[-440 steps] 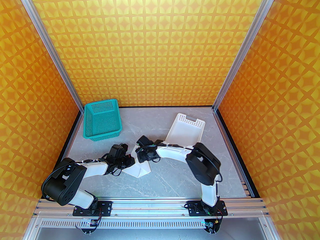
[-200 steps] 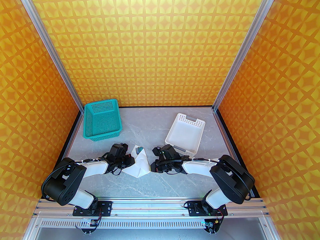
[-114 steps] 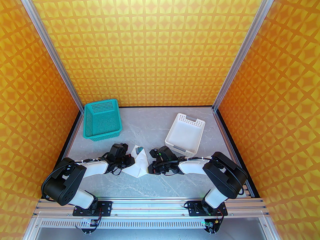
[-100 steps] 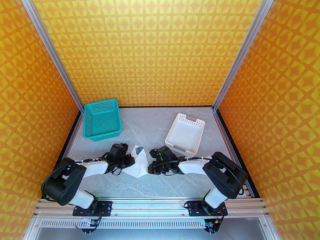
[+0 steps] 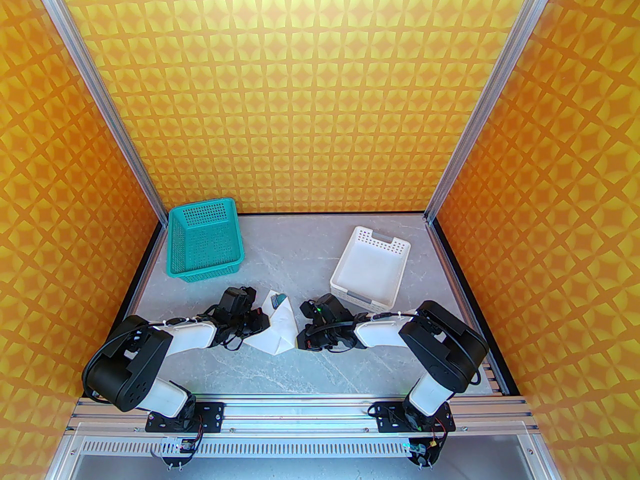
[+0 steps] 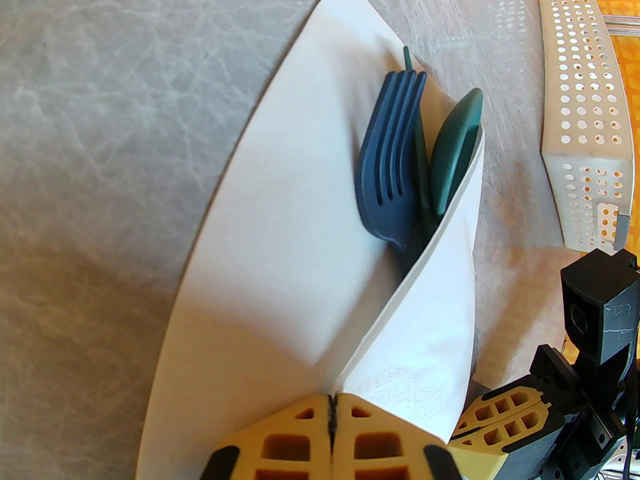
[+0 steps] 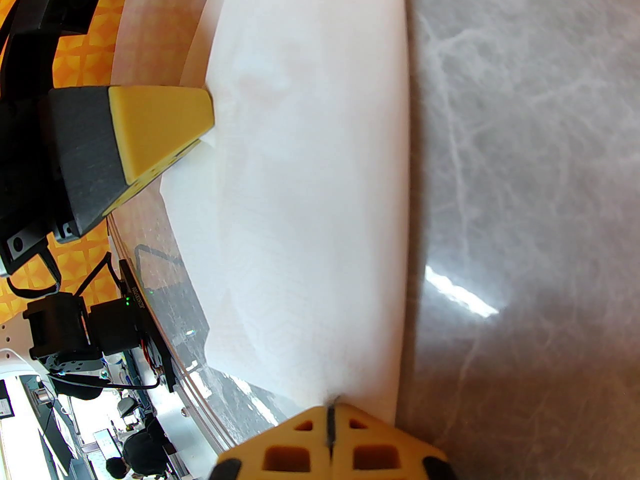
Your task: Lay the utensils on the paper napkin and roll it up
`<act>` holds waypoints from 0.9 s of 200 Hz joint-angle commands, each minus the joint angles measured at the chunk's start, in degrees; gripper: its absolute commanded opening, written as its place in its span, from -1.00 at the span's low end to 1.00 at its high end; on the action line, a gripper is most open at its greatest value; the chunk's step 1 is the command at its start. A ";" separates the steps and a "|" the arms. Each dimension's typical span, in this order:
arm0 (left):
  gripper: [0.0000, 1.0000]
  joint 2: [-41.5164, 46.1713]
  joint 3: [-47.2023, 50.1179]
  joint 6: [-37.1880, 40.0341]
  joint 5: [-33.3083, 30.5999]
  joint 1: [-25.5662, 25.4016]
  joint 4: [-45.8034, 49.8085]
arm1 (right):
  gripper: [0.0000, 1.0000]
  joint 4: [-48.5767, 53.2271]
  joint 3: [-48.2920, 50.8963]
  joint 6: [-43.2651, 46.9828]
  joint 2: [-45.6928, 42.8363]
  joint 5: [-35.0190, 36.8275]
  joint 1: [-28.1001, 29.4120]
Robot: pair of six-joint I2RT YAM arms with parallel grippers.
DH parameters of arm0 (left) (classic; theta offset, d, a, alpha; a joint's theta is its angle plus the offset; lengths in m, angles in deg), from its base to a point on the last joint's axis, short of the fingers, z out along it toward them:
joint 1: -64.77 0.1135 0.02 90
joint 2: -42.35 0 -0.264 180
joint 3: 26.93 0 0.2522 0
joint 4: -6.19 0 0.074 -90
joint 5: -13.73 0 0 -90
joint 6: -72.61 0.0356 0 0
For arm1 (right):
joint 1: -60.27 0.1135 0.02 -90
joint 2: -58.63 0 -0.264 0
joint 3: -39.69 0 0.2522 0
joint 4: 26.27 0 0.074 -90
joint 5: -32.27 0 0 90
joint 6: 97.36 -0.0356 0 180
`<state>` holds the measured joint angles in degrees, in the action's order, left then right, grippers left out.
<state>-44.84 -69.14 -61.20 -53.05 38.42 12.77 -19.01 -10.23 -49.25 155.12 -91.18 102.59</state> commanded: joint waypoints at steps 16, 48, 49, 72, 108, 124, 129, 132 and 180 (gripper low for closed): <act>-1.00 0.39 -0.24 1.80 -3.62 0.44 6.89 | -1.00 6.52 0.32 1.63 2.68 4.68 0.21; -0.85 2.90 -1.86 2.65 -3.62 0.42 9.39 | -1.00 9.23 -0.29 1.90 3.84 6.37 0.26; -0.84 2.95 -1.91 2.71 -3.62 0.42 9.43 | -1.00 9.32 -0.30 1.90 3.86 6.38 0.24; -0.70 5.21 -3.25 3.45 -3.63 0.42 11.97 | -1.00 10.67 -0.84 1.64 4.68 7.16 0.30; -0.50 8.13 -4.76 4.76 -4.68 0.51 15.85 | -1.00 11.80 -1.61 1.88 5.40 7.28 0.30; -0.43 9.67 -5.21 5.73 -5.93 0.83 18.64 | -1.00 12.29 -1.80 2.23 5.31 7.44 0.30; -0.41 10.32 -5.22 6.05 -6.30 1.13 19.57 | -1.00 12.56 -1.89 2.38 5.29 7.51 0.30; -0.40 10.70 -5.09 6.14 -6.47 1.31 20.04 | -1.00 12.73 -1.96 2.42 5.29 7.48 0.30; -0.17 19.40 -1.99 7.55 -6.54 6.90 28.74 | -1.00 13.34 -2.41 2.87 5.12 7.57 0.30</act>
<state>-29.19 -72.83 -55.70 -58.23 42.95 34.00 -14.38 -14.04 -47.52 157.11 -90.59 102.68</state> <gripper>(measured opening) 0.396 0.045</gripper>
